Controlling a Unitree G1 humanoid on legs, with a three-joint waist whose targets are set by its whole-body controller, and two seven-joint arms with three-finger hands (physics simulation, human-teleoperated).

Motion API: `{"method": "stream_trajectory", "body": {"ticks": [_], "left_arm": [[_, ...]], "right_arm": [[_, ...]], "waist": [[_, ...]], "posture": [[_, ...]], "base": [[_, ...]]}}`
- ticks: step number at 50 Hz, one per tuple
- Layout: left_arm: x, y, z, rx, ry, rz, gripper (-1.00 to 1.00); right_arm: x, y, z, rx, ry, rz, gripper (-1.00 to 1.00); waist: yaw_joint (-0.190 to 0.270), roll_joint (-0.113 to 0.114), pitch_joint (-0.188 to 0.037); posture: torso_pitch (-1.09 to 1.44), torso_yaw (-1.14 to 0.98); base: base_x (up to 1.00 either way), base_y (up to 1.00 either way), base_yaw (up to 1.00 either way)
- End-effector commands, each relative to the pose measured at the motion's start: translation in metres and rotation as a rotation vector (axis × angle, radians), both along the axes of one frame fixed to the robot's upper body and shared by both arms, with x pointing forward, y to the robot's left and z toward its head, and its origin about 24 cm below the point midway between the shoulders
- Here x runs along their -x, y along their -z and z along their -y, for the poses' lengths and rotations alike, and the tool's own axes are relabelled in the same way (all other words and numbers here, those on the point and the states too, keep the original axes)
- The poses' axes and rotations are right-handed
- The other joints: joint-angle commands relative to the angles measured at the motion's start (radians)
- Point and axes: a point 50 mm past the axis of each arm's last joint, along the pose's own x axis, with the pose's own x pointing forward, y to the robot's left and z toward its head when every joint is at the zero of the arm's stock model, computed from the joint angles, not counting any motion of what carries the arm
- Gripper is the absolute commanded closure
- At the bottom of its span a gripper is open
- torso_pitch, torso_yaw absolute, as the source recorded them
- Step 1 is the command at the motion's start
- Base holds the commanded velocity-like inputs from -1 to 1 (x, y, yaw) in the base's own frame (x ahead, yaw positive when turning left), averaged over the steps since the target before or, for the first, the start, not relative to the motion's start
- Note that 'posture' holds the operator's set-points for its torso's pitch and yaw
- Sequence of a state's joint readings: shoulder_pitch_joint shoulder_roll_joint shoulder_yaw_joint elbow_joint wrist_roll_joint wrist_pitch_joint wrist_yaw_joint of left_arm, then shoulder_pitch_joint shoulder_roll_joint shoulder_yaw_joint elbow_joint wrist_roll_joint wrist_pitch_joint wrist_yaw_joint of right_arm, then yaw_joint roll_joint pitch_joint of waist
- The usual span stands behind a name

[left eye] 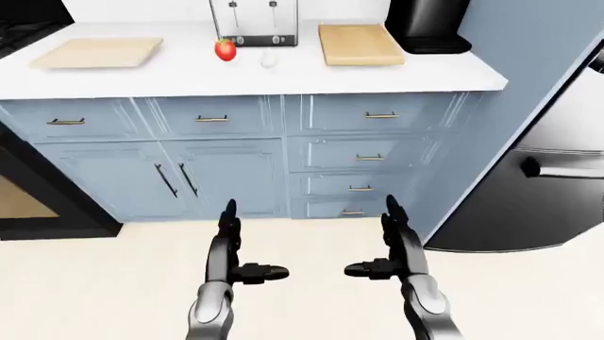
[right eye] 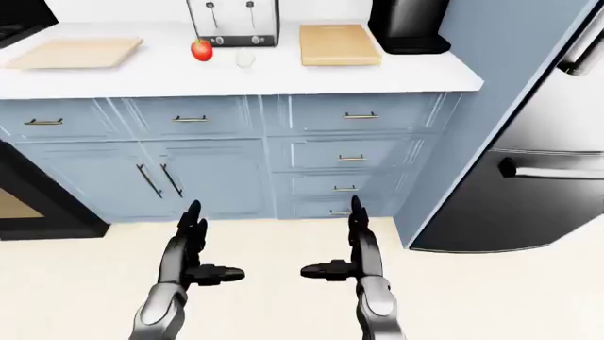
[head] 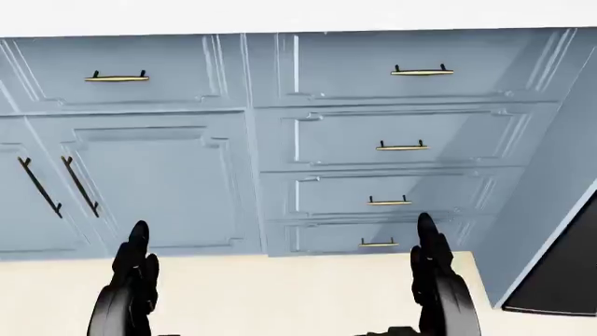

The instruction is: Place the garlic and the tomato on separate cutting boards.

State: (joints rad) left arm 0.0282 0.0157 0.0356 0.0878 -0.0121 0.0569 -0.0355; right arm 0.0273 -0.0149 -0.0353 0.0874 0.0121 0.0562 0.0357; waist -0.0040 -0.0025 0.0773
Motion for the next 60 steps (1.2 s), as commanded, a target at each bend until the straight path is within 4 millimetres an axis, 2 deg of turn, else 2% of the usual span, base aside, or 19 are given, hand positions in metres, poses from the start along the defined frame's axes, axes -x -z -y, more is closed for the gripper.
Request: {"method": "stream_trajectory", "body": {"ticks": [1,3,5,7,8,14,19,28,32,34,37,41,43,44,46,54,57,58,60], "left_arm": [[-0.008,-0.036,0.002,0.0,0.011,0.183,-1.0],[-0.007,-0.038,0.002,-0.001,0.013,0.186,-1.0],[-0.005,-0.038,0.001,-0.001,0.012,0.189,-1.0],[-0.005,-0.038,0.002,-0.001,0.014,0.191,-1.0],[-0.004,-0.039,0.002,-0.002,0.017,0.192,-1.0],[-0.004,-0.051,0.001,-0.011,0.022,0.204,-1.0],[-0.012,-0.084,-0.002,-0.029,0.023,0.236,-1.0],[-0.018,-0.143,-0.006,-0.028,0.028,0.314,-1.0],[-0.02,-0.152,-0.008,-0.03,0.027,0.328,-1.0],[-0.021,-0.155,-0.008,-0.029,0.027,0.331,-1.0],[-0.022,-0.154,-0.008,-0.028,0.026,0.332,-1.0],[-0.021,-0.151,-0.007,-0.023,0.022,0.331,-1.0],[-0.02,-0.151,-0.007,-0.022,0.024,0.332,-1.0],[-0.018,-0.152,-0.007,-0.022,0.025,0.334,-1.0],[-0.016,-0.151,-0.007,-0.021,0.027,0.334,-1.0],[-0.014,-0.15,-0.007,-0.019,0.025,0.333,-1.0],[-0.014,-0.151,-0.008,-0.019,0.025,0.334,-1.0],[-0.013,-0.15,-0.007,-0.019,0.026,0.333,-1.0],[-0.013,-0.149,-0.006,-0.021,0.029,0.331,-1.0]], "right_arm": [[-0.008,-0.031,-0.005,0.004,-0.018,0.169,-1.0],[-0.008,-0.032,-0.005,0.006,-0.02,0.172,-1.0],[-0.007,-0.036,-0.005,0.009,-0.019,0.179,-1.0],[-0.007,-0.036,-0.006,0.008,-0.02,0.182,-1.0],[-0.007,-0.037,-0.006,0.01,-0.021,0.182,-1.0],[-0.01,-0.045,-0.009,0.023,-0.031,0.189,-1.0],[-0.02,-0.067,-0.007,0.044,-0.038,0.216,-1.0],[-0.026,-0.128,-0.009,0.05,-0.05,0.323,-1.0],[-0.027,-0.133,-0.012,0.055,-0.06,0.332,-1.0],[-0.028,-0.136,-0.014,0.059,-0.07,0.34,-1.0],[-0.027,-0.136,-0.014,0.054,-0.071,0.341,-1.0],[-0.024,-0.132,-0.014,0.049,-0.076,0.34,-1.0],[-0.023,-0.134,-0.014,0.048,-0.078,0.343,-1.0],[-0.023,-0.133,-0.015,0.046,-0.078,0.344,-1.0],[-0.022,-0.131,-0.016,0.043,-0.08,0.345,-1.0],[-0.021,-0.132,-0.015,0.041,-0.078,0.346,-1.0],[-0.021,-0.131,-0.015,0.043,-0.079,0.342,-1.0],[-0.021,-0.131,-0.015,0.041,-0.08,0.343,-1.0],[-0.02,-0.129,-0.016,0.041,-0.082,0.34,-1.0]], "waist": [[-0.002,-0.008,-0.001],[0.008,-0.001,-0.062],[0.006,-0.007,-0.017],[0.008,-0.007,-0.069],[0.008,-0.007,-0.074],[0.008,-0.004,-0.079],[0.008,-0.002,-0.086],[0.009,0.0,-0.095],[0.006,0.008,-0.105],[0.002,-0.008,-0.08],[-0.002,-0.02,-0.081],[-0.007,0.033,-0.063],[-0.008,0.101,-0.076],[0.003,0.066,-0.075],[0.002,0.067,-0.064],[-0.008,-0.014,-0.054],[-0.012,-0.081,-0.073],[-0.023,-0.036,-0.061],[-0.013,-0.055,-0.07]], "posture": [[0.0,0.0],[0.0,0.0],[0.0,0.0],[0.0,0.0],[0.0,0.0],[0.0,0.0],[0.0,0.0],[0.0,0.0],[0.0,0.0],[0.0,0.0],[0.0,0.0],[0.0,0.0],[0.0,0.0],[0.0,0.0],[0.0,0.0],[0.0,0.0],[0.0,0.0],[0.0,0.0],[0.0,0.0]], "base": [[0.0,0.0,0.0],[0.0,0.0,0.0],[0.0,0.0,0.0],[0.0,0.0,0.0],[0.0,0.0,0.0],[0.0,0.0,0.0],[0.0,0.0,0.0],[0.0,0.0,0.0],[0.0,0.06,0.0],[0.0,0.27,0.0],[0.0,0.31,0.0],[0.0,0.31,0.0],[0.0,0.3,0.0],[0.0,0.3,0.0],[0.0,0.31,0.0],[0.0,0.31,0.0],[0.0,0.31,0.0],[0.0,0.31,0.0],[0.0,0.3,0.0]]}}
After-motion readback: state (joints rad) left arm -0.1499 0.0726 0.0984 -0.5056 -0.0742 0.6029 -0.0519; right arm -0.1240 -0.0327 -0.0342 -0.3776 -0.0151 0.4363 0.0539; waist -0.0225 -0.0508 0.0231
